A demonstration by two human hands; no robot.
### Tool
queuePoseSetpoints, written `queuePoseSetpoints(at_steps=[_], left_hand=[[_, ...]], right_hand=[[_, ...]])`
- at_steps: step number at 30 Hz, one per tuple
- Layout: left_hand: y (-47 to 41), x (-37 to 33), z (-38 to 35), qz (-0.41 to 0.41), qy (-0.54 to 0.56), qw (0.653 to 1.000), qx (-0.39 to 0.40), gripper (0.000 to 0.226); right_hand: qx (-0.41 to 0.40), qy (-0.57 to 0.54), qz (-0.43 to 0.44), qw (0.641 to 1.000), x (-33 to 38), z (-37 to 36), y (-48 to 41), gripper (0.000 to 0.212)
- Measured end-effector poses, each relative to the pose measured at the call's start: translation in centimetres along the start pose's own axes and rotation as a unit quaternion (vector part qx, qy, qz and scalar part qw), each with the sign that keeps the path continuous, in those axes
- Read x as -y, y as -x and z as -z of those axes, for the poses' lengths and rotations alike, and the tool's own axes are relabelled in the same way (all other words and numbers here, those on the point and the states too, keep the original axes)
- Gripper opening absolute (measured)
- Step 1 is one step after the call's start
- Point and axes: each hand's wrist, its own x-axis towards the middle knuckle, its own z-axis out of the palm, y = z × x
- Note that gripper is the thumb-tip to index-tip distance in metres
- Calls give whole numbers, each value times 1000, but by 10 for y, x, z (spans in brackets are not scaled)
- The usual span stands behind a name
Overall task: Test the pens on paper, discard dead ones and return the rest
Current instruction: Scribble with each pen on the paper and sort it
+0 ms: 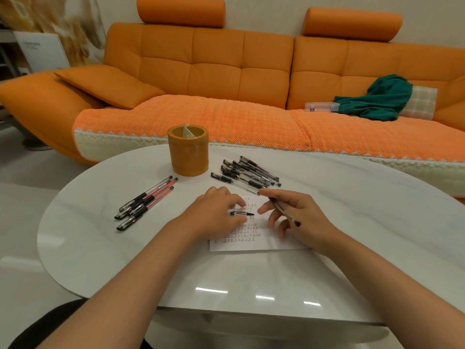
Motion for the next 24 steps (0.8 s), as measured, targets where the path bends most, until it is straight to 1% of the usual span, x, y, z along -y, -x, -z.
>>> queuePoseSetpoints(at_steps=[3, 5, 6, 7, 8, 9, 10, 11, 12, 15, 19, 24], left_hand=[[1, 0, 1, -6, 2, 1000, -20, 33], [1, -1, 0, -7, 0, 1000, -30, 27], [1, -2, 0, -7, 2, 999, -35, 25], [1, -2, 0, -6, 6, 999, -43, 23], [0, -2, 0, -3, 14, 999, -52, 22], [0, -1, 0, 3, 24, 998, -61, 20], [0, 0, 0, 10, 35, 997, -69, 18], [0, 1, 0, 16, 46, 996, -76, 17], [0, 2, 0, 20, 55, 995, -81, 16], [-1, 3, 0, 20, 70, 994, -86, 15], [-1, 1, -1, 6, 75, 994, -79, 17], [0, -4, -1, -8, 108, 991, -77, 14]], right_hand=[[-12, -69, -38, 997, 9, 3, -5, 46], [-14, -86, -34, 996, 14, 4, -7, 41], [-18, -57, -23, 998, 15, 5, -8, 35], [-25, 11, -3, 1000, 15, 6, -9, 27], [-31, 115, 18, 993, 14, 8, -9, 22], [-32, 236, 38, 971, 14, 10, -10, 23], [-25, 341, 53, 938, 13, 10, -11, 26], [-16, 412, 60, 909, 12, 10, -11, 26], [-14, 448, 60, 892, 12, 8, -11, 23], [-13, 487, 56, 872, 11, 4, -10, 15], [-15, 491, 70, 868, 9, 2, -12, 17], [-2, 488, 88, 869, 6, -1, -13, 17]])
